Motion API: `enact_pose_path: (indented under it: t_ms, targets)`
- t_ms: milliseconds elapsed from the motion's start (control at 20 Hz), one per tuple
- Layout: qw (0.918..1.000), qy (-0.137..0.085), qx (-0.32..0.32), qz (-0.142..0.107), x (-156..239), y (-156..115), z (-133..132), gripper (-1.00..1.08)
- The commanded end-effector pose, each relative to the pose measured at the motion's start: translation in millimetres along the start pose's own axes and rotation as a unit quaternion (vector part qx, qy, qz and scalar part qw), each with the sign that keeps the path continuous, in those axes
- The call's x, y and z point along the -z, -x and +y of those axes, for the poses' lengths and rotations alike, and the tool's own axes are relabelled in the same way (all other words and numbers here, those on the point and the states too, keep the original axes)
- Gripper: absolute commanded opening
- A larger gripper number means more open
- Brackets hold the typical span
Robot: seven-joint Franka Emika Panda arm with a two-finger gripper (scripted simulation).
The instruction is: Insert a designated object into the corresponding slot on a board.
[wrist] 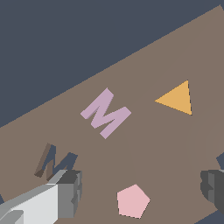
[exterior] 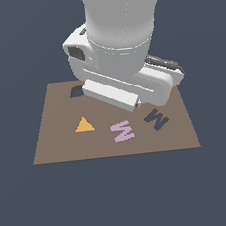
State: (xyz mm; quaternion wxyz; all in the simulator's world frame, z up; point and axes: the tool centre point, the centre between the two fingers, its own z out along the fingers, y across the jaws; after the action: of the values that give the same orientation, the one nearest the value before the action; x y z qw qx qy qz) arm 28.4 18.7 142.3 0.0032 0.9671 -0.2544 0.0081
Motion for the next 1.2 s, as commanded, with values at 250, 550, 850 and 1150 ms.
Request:
enact_pose_path:
  t_ms: [250, 550, 850, 1150]
  targets:
    - [0.9896, 0.001, -0.144, -0.003, -34.1, -12.7, -15.0, 1.0]
    - [0.97, 0.002, -0.243, -0.005, -57.9, -24.2, -22.9, 1.0]
    - [0.9486, 0.002, -0.317, -0.006, -75.8, -34.0, -27.1, 1.0]
    - [0.9314, 0.002, -0.364, -0.008, -87.5, -40.9, -28.7, 1.0]
